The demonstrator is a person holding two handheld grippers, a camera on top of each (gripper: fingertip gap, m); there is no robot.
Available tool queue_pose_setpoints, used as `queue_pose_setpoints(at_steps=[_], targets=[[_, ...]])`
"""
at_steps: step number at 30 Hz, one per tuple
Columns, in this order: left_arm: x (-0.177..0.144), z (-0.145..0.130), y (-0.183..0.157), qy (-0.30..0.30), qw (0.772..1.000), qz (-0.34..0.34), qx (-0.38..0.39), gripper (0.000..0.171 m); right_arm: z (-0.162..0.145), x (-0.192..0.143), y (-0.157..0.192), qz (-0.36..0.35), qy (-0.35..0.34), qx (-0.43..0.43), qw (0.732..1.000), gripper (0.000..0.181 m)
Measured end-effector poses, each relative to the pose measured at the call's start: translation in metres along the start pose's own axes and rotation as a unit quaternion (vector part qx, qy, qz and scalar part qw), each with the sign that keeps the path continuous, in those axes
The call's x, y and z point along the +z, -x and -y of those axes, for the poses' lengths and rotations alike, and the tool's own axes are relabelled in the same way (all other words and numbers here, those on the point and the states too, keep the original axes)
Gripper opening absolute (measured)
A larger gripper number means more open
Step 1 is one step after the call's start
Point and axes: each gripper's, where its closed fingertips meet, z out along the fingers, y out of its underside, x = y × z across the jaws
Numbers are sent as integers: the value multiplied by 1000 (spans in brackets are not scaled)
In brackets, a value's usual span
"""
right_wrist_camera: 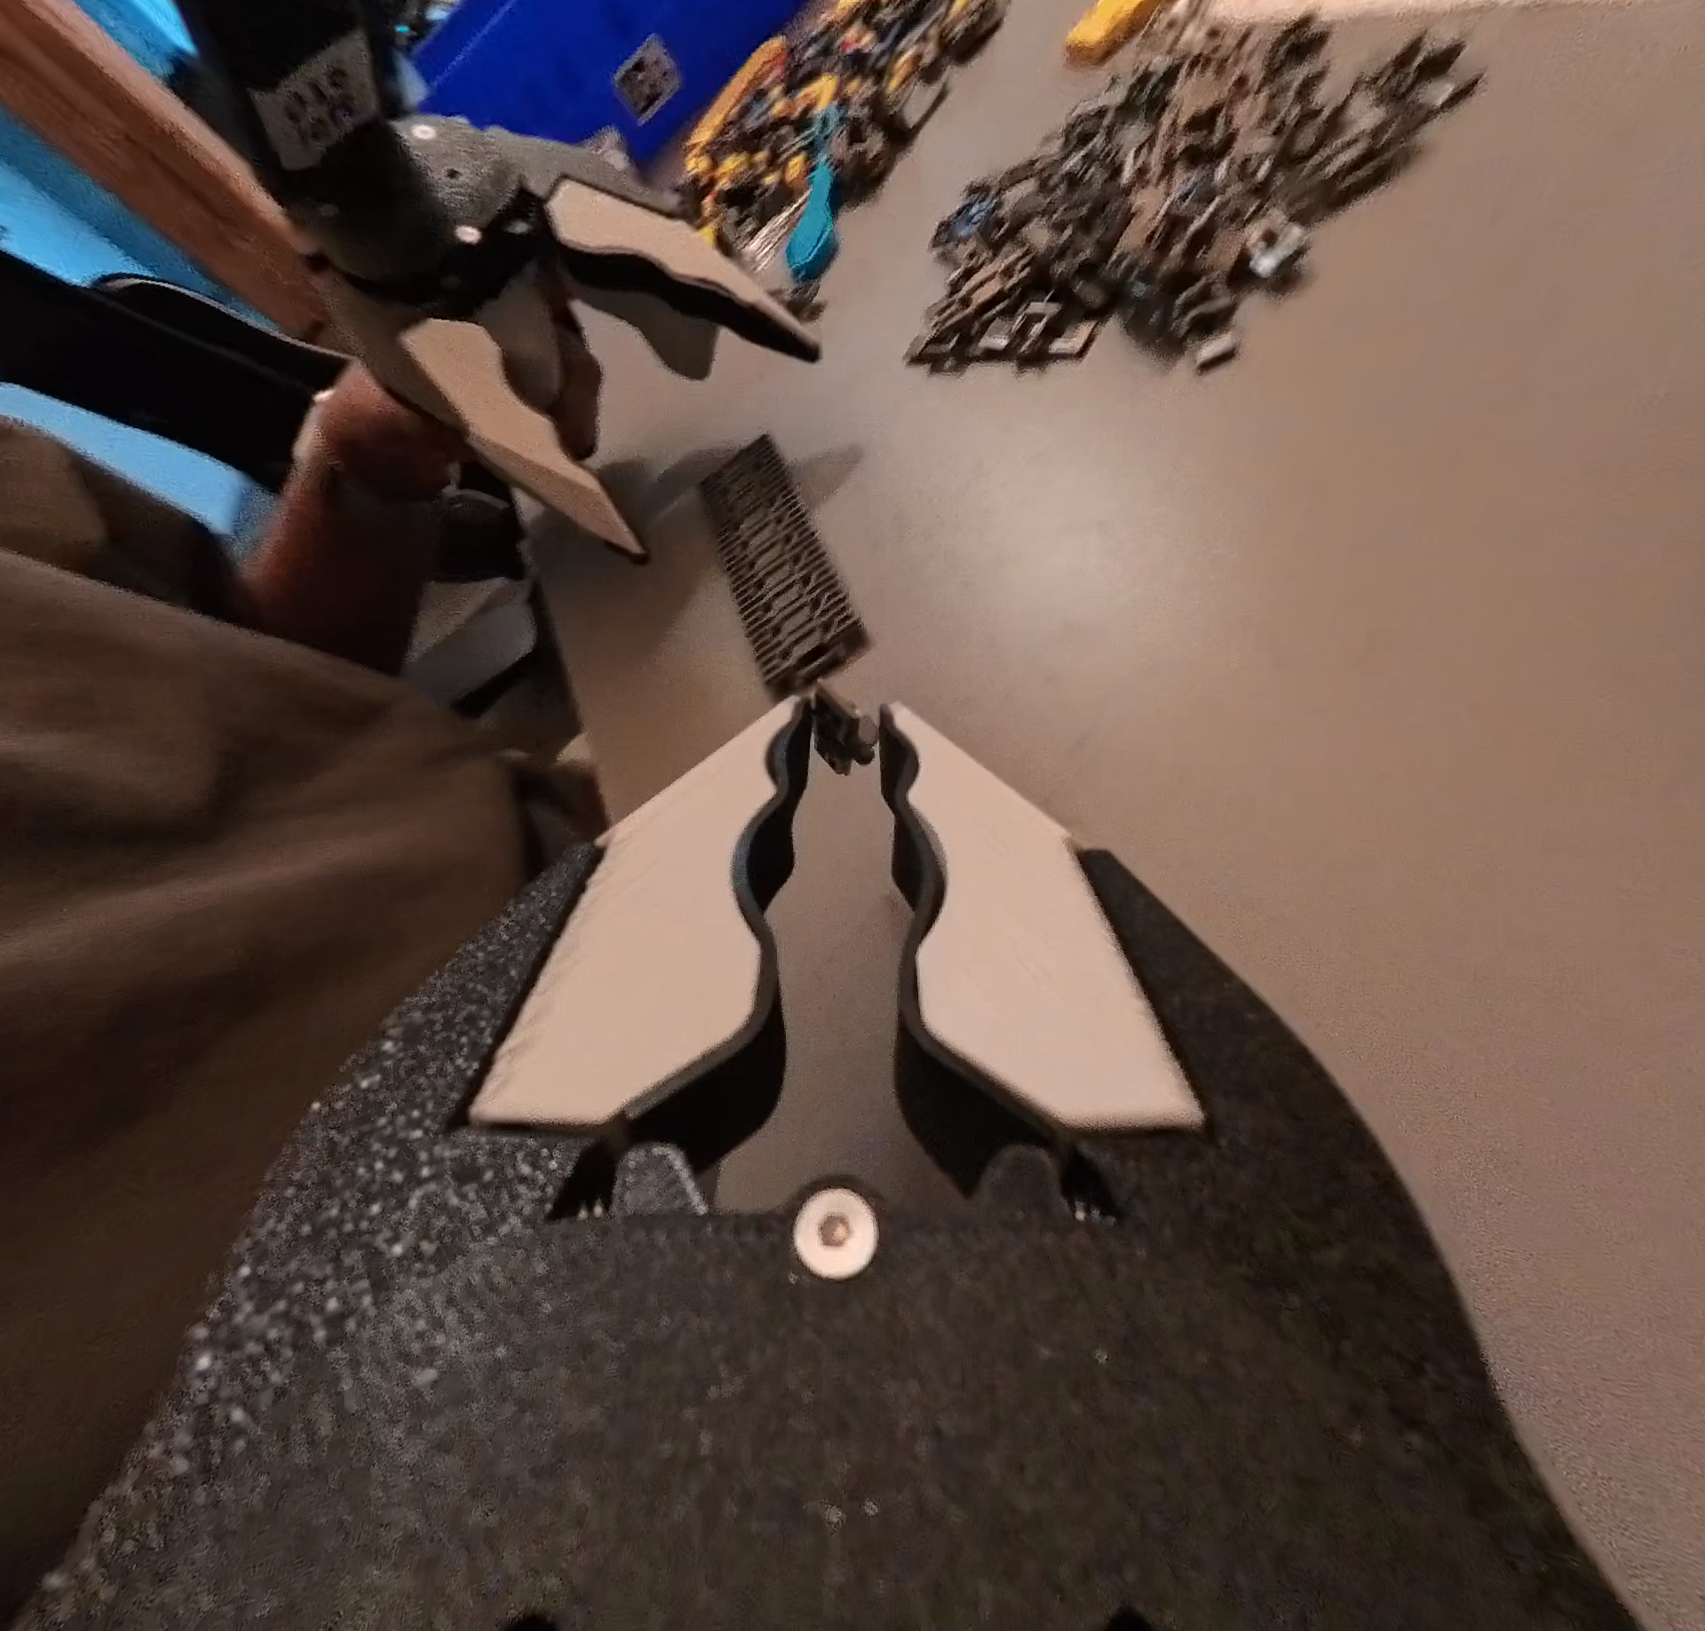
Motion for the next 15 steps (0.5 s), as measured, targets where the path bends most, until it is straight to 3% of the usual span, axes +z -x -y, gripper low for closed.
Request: queue_pose_setpoints(at_steps=[3, 6, 9, 15], targets=[[7, -17, 6, 36, 999, 26, 19, 87, -18, -8, -4, 20, 46, 48, 998, 14], [14, -23, 1, 60, 997, 20, 33, 61, -32, -13, -12, 9, 82, 73, 994, 14], [21, -18, -3, 70, 996, 22, 55, 45, -34, -12, -14, 9, 72, 79, 994, 14], [36, -7, -4, 99, 991, 20, 91, 42, -44, -4, -18, -7, 84, 66, 994, 14]])
